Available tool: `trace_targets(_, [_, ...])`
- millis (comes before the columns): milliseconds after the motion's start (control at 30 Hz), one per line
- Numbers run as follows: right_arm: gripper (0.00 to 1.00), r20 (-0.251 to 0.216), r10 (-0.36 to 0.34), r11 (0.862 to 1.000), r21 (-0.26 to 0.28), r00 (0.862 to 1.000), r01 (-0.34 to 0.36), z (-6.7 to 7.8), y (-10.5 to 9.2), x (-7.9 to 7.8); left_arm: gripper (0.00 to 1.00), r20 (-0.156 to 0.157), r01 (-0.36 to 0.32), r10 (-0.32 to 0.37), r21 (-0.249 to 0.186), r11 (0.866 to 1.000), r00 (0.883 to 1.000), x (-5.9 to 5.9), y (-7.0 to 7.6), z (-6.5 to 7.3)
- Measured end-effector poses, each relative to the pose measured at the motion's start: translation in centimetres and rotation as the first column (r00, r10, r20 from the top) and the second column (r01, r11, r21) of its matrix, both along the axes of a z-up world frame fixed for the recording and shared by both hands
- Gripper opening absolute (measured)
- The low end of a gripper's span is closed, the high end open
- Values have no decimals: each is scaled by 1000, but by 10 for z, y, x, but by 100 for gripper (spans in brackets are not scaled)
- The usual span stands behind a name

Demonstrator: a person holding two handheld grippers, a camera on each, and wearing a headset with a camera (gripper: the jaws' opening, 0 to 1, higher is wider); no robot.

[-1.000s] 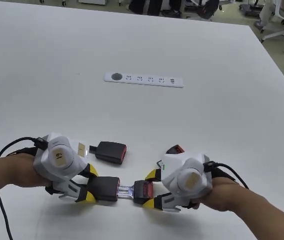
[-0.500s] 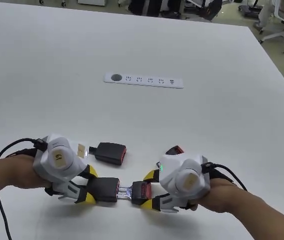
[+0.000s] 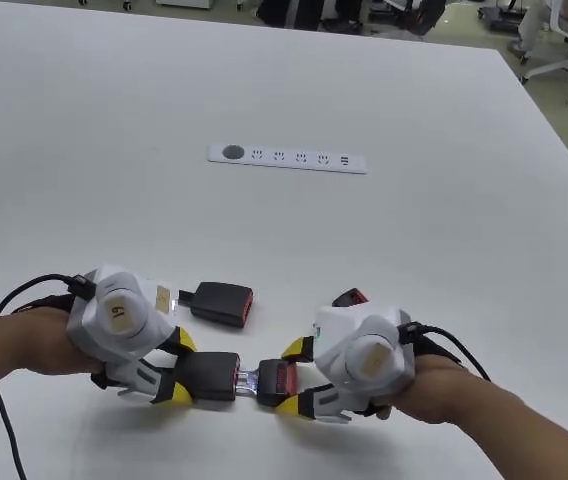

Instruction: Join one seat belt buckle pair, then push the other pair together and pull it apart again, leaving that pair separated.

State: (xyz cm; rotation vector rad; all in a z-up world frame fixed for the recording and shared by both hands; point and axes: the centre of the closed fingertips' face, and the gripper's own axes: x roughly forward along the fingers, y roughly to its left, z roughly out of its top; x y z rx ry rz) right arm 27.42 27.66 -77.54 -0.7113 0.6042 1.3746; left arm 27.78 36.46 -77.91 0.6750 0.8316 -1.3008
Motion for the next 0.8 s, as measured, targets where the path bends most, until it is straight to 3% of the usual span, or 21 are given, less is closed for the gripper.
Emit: trace_targets(800, [28,-16,-16,1000,-1,1000,16,0,4,0,31,11,21,-21,-3,1000,1000,0,-1,0])
